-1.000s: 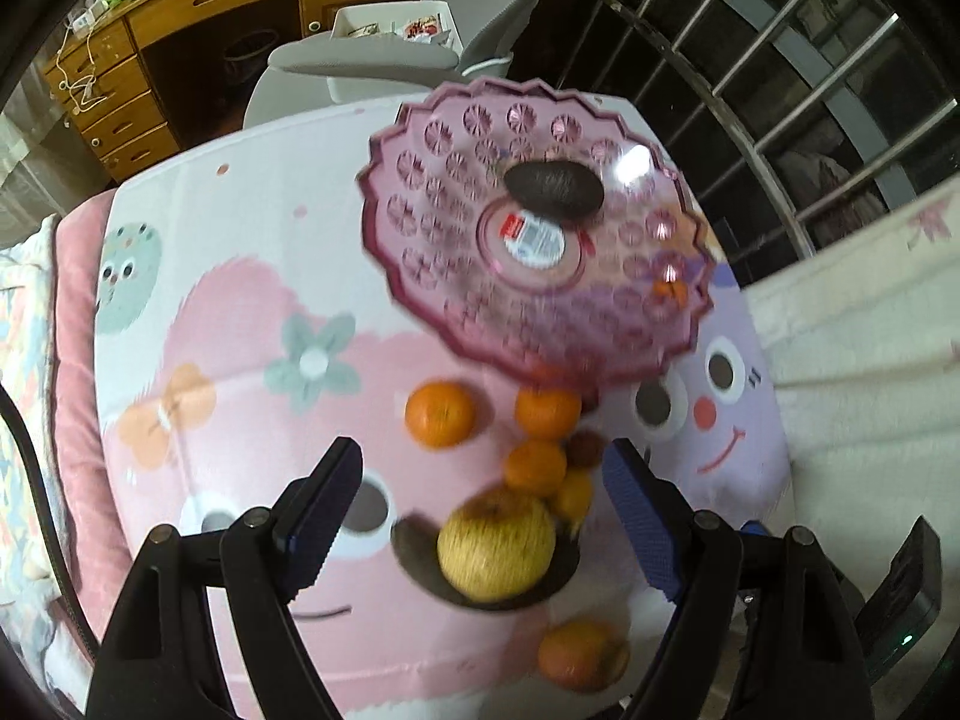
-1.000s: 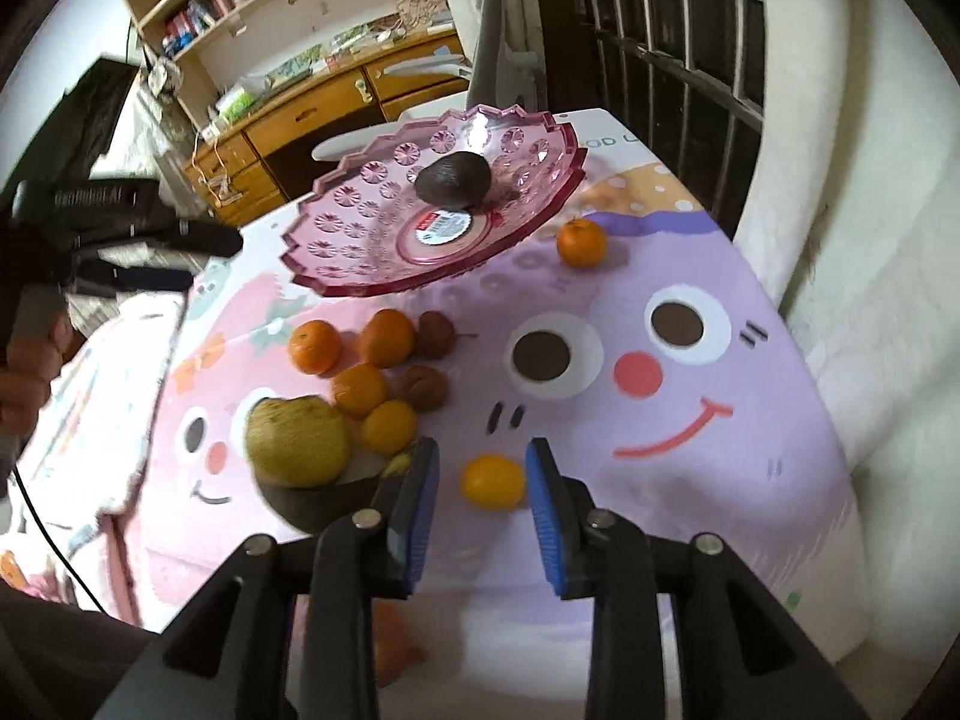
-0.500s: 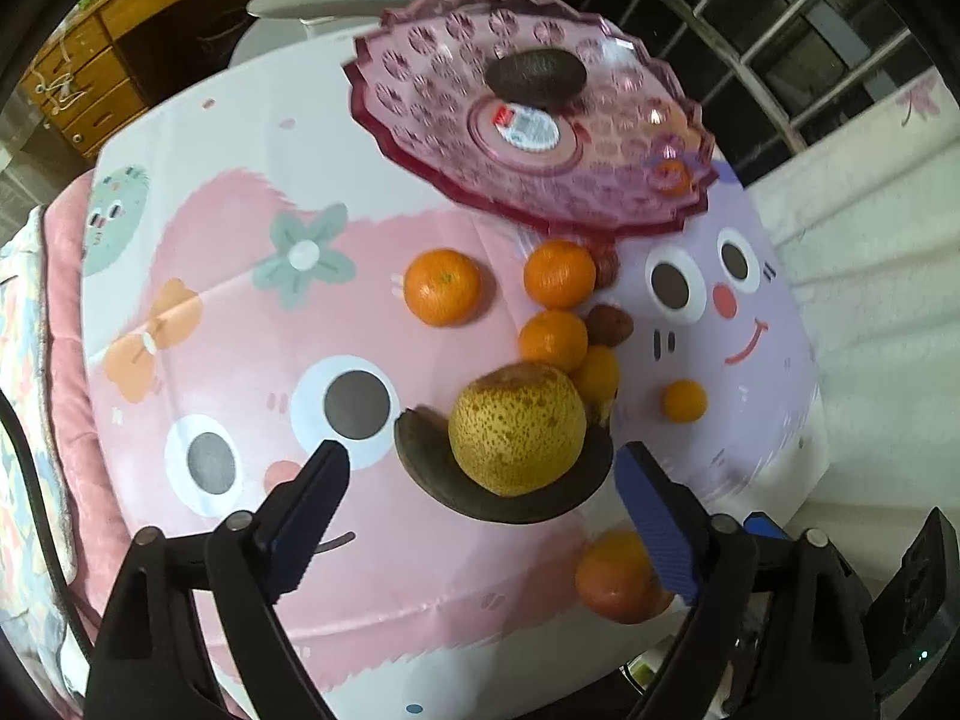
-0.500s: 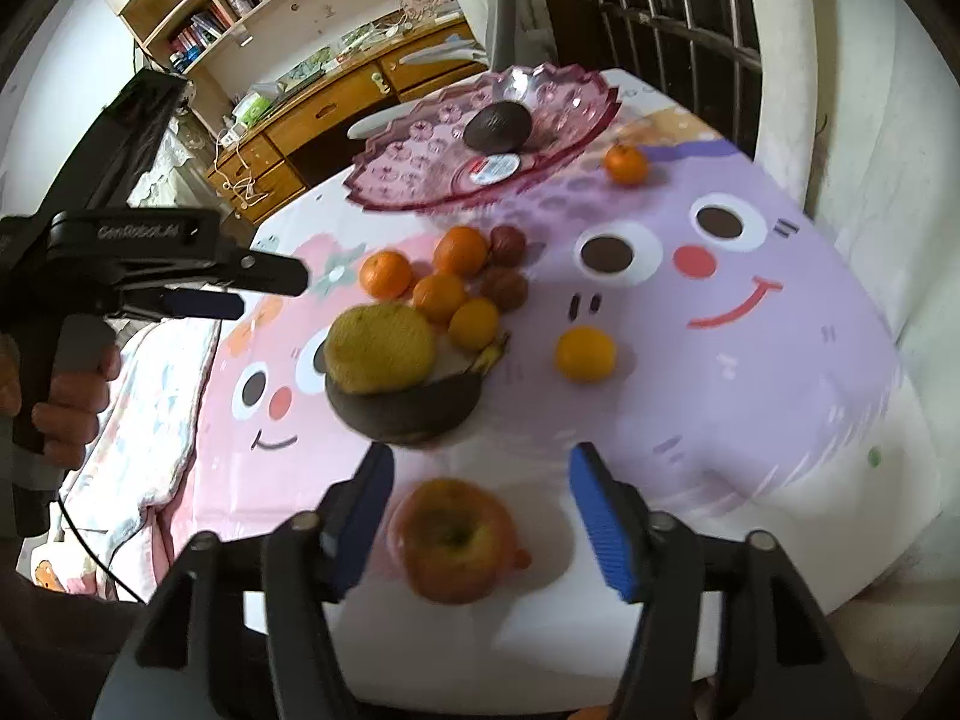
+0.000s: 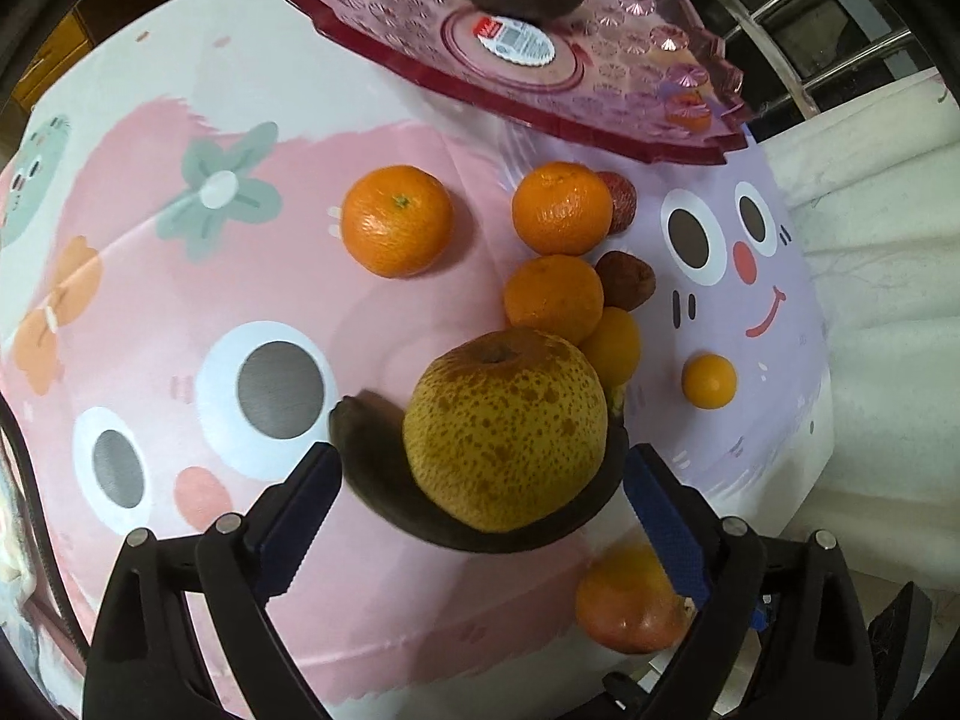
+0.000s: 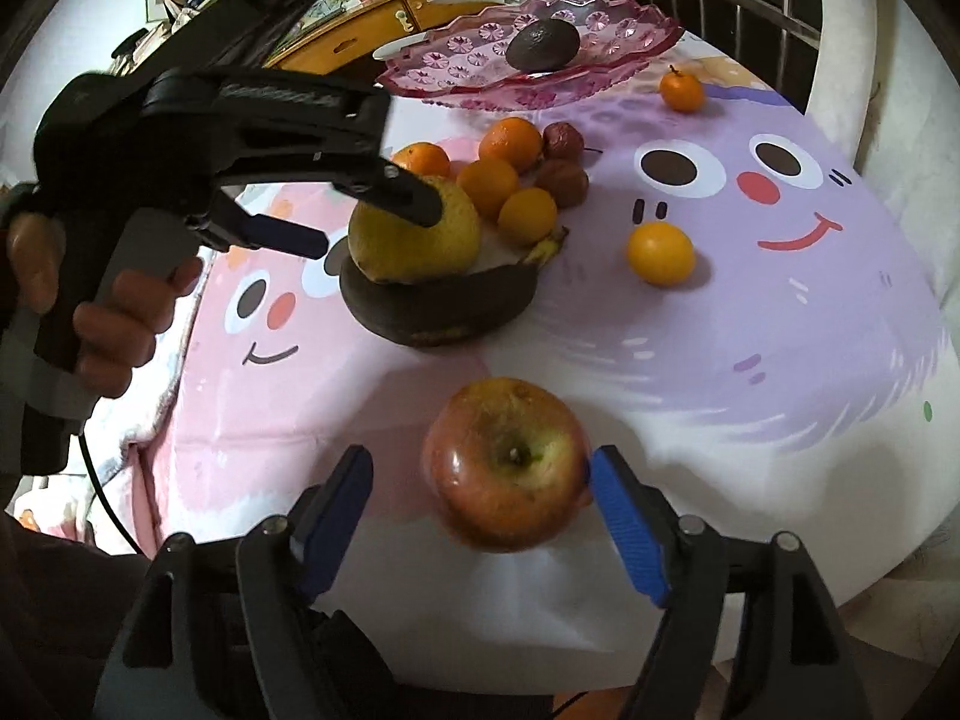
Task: Organize fruits
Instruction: 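Grasp the yellow-brown pear with the left gripper while the right gripper grasps the red apple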
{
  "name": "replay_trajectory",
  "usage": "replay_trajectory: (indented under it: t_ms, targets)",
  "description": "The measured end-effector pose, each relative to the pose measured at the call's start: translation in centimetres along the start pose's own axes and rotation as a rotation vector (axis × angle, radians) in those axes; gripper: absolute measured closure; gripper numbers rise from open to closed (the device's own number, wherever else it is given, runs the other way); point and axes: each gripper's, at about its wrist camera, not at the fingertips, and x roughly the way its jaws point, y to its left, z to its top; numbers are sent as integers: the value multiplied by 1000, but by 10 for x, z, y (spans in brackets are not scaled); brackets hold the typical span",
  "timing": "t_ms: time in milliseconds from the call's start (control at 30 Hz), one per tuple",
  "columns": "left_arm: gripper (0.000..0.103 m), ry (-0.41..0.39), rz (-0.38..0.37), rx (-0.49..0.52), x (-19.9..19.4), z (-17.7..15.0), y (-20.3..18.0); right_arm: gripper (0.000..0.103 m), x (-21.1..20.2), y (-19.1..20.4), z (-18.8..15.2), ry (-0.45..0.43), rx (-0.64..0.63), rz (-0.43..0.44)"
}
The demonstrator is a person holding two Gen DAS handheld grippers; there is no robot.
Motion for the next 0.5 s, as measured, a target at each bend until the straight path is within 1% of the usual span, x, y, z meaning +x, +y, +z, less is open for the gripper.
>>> replay_trajectory:
  t_ms: [67, 233, 433, 500]
  targets:
    - [9, 7, -9, 3, 5, 1, -2, 27, 4, -3, 0, 11, 10, 0]
    - [8, 9, 26, 38, 13, 3, -12, 27, 14, -10, -4, 49, 45, 3]
    - [8, -2, 63, 39, 19, 3, -19, 27, 23, -9, -8, 56, 47, 5]
    - [10, -4, 86, 34, 22, 4, -25, 27, 23, -8, -9, 50, 42, -4]
